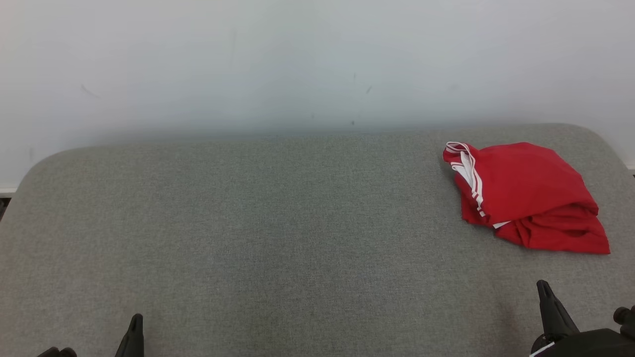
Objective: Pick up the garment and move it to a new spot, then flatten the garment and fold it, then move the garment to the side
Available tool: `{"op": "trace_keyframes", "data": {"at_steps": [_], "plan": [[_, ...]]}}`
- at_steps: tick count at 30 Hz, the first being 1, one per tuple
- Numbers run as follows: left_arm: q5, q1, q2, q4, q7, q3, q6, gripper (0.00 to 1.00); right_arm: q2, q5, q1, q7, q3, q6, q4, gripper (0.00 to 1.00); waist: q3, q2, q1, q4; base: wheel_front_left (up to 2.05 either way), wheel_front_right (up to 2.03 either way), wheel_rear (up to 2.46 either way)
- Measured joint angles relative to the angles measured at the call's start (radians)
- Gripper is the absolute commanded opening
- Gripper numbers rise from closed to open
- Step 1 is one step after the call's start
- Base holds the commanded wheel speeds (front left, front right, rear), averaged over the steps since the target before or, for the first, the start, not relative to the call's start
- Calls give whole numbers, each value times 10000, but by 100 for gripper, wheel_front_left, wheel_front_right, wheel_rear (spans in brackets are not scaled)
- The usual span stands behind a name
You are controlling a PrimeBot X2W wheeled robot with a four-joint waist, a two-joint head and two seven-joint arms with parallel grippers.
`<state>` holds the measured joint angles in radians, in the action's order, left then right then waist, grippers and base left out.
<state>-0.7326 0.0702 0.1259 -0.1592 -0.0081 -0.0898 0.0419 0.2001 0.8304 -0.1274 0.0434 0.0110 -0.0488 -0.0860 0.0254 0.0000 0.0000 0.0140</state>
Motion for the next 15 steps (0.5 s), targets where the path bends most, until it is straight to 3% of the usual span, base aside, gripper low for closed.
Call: {"op": "trace_keyframes", "data": {"at_steps": [15], "plan": [[-2188, -332, -232, -349, 355, 453, -357, 0, -408, 1912, 549, -399, 303, 405, -497, 0, -69, 0, 0, -35, 0, 0, 0]]}}
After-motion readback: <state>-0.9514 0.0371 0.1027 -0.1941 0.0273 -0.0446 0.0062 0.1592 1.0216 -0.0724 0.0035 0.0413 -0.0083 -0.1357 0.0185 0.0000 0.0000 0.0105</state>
